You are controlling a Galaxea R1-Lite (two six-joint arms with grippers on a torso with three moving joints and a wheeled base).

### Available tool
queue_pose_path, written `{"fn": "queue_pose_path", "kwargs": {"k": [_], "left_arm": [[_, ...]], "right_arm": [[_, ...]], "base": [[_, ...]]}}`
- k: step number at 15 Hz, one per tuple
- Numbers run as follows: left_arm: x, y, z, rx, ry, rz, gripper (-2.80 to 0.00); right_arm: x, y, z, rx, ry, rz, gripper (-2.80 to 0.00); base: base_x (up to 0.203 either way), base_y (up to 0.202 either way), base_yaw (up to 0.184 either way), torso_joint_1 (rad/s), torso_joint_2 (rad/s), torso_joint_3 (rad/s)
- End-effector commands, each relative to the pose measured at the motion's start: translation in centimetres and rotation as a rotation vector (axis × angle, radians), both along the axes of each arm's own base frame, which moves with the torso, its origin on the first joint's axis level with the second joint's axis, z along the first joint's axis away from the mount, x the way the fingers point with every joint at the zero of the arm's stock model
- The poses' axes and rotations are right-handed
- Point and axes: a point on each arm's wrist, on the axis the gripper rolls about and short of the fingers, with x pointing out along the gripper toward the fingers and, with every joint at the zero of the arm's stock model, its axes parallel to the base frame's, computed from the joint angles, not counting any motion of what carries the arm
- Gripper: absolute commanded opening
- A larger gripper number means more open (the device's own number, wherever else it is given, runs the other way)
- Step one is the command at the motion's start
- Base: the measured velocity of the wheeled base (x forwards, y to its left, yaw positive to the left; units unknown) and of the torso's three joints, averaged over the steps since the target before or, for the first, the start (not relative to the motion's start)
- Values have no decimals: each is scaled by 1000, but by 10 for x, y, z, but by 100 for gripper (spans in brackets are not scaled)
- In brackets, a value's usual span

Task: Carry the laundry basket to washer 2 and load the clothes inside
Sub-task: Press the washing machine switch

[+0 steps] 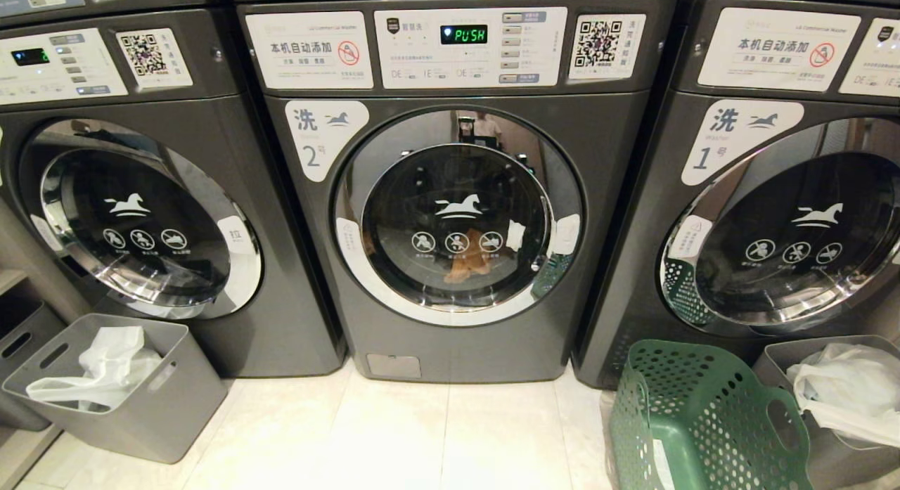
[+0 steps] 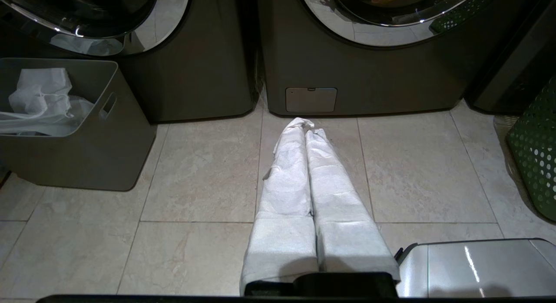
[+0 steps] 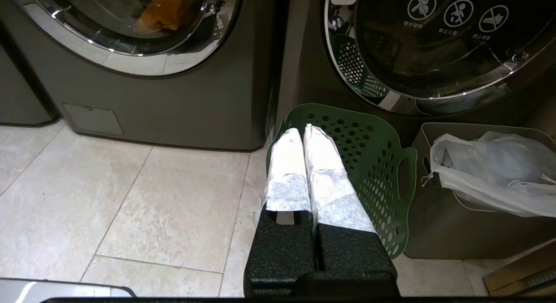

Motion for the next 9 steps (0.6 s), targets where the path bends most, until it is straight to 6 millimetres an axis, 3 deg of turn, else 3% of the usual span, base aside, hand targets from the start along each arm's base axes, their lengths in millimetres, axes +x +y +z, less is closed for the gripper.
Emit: {"fn": "queue_pose_path", "kwargs": {"k": [1, 9], "left_arm": [[0, 0, 0, 0, 2, 1, -280], [0, 0, 0, 4, 2, -1, -280]], "right_arm": [[0, 0, 0, 0, 2, 1, -280], [0, 0, 0, -2, 1, 1, -280]], "base": [[0, 0, 0, 0, 0, 0], [0, 0, 0, 0, 0, 0]]}}
